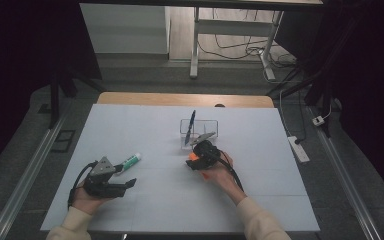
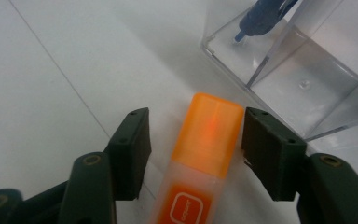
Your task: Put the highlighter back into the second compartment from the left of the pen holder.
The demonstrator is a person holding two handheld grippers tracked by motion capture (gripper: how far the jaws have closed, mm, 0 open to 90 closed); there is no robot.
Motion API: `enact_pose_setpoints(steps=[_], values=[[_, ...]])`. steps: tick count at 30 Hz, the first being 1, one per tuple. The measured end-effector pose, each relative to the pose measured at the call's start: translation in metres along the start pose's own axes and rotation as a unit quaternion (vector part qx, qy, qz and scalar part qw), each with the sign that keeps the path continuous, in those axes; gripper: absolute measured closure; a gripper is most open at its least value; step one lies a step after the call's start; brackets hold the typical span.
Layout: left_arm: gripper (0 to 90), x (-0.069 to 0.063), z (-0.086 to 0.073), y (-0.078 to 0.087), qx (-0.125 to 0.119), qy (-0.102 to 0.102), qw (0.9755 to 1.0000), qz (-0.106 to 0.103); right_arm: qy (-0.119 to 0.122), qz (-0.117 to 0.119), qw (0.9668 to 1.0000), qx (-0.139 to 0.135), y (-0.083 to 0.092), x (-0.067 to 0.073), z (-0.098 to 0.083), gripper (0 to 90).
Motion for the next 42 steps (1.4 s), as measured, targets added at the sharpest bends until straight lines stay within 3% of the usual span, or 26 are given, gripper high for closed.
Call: enact_pose_setpoints(steps=[10,23,33,42], values=[[27.4,-0.001,0.0,0.001,-0.001,0.0,1.0,-0.006,-0.018,-0.008,0.9998,-0.006,0.0,-0.001,0.003,63.6],[27.4,0.0,0.0,0.001,-0.003,0.005,1.0,-0.008,-0.025,-0.007,0.9994,-0.024,0.013,0.0,0.008,64.2],[27.4,0.001,0.0,0.001,-0.003,0.005,1.0,-0.007,-0.013,0.007,0.9974,-0.07,0.038,0.009,0.024,64.2],[27.4,0.001,0.0,0.001,-0.004,0.005,1.0,-0.006,-0.015,0.022,0.9932,-0.113,0.057,0.009,0.034,64.2]])
Point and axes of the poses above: each handheld gripper's, and its own axes: y roughly backward along the jaws, z roughly out of its top, x roughly to its left, the point moved 8 cm from there along -y, roughly forward along the jaws, and after that the axes turned 9 degrees about z, right-handed, at the moved point
